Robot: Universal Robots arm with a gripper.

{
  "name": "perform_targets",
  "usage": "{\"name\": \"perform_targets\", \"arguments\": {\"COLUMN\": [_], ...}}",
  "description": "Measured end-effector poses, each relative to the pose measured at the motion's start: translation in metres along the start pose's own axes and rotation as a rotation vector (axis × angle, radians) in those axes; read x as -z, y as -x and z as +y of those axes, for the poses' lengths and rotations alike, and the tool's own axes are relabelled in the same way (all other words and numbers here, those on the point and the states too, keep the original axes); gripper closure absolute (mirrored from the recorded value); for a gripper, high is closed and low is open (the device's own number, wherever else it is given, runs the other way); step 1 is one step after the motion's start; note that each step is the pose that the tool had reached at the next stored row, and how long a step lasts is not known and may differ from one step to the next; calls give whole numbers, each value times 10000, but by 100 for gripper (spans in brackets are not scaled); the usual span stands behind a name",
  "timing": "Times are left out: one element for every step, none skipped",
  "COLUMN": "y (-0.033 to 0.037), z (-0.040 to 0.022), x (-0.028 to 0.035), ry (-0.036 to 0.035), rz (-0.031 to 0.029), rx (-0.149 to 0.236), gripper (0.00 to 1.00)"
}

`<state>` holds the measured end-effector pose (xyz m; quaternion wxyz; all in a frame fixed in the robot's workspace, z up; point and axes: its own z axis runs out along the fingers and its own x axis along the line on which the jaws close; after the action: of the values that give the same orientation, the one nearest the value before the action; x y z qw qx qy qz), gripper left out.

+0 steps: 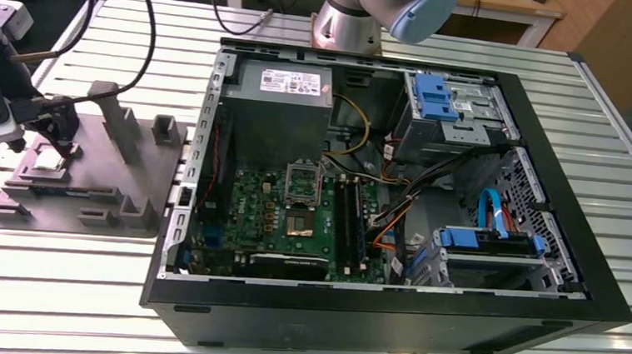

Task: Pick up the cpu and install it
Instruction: 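Pick up the cpu and move it towards the insertion slot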

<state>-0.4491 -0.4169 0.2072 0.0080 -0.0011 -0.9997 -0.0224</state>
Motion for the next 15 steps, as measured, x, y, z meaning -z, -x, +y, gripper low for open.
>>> {"name": "perform_targets", "arguments": {"y": [0,0,0,0,-1,-2,-2,-2,-2,-2,-2,-2,-2,-2,-2], "z": [0,0,0,0,-1,-2,-2,-3,-3,-4,-4,-4,-5,-6,-6], "x": [0,-3,-11,-19,-29,-40,-52,-62,-72,-82,-92,-102,-113,-125,-136], "ry": [0,0,2,2,1,1,1,1,1,1,1,2,2,2,1], "rz": [0,-1,-5,-4,-2,-2,-2,-2,-2,-3,-3,-4,-4,-5,-4], "rx": [0,0,0,0,0,-1,-1,-5,-12,-22,-32,-40,-47,-53,-58], "gripper": [35,35,35,35,35,35,35,35,35,35,35,35,35,35,35]}}
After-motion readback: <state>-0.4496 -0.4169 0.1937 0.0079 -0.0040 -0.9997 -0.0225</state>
